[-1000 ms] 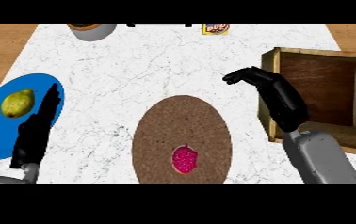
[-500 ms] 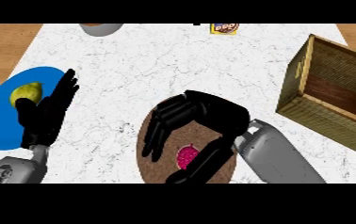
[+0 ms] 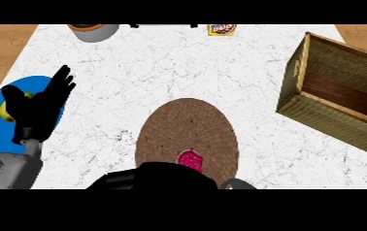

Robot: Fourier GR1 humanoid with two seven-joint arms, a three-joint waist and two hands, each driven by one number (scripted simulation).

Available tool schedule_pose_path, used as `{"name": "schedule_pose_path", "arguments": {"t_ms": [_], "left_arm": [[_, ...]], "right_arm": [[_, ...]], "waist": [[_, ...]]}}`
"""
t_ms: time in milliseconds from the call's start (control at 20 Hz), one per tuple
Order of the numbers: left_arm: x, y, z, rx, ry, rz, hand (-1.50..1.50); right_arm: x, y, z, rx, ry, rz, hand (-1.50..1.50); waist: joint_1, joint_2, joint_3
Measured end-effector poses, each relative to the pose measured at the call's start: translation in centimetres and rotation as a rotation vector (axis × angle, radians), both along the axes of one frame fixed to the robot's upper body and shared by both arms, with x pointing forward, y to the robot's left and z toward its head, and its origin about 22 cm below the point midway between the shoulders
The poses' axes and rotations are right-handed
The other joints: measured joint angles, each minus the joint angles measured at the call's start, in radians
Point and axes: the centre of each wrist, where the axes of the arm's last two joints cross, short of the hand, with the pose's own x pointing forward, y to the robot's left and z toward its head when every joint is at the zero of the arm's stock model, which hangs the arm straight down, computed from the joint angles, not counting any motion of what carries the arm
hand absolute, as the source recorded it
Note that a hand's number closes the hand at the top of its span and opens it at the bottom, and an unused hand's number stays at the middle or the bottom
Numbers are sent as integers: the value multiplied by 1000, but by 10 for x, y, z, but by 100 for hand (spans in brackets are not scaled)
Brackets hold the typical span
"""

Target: Pick the cupcake from the placemat and place it in the basket

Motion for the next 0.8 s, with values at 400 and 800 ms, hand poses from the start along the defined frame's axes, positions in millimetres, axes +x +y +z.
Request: {"name": "schedule_pose_path", "arguments": {"t_ms": [400, 800], "left_arm": [[-1, 4, -4, 3, 15, 7, 0], [6, 4, -5, -7, 10, -1, 0]], "right_arm": [[20, -13, 73, -382, -336, -305, -150], [48, -24, 147, -670, -379, -367, -150]], "waist": [[-15, -9, -2], [-9, -2, -2]]}}
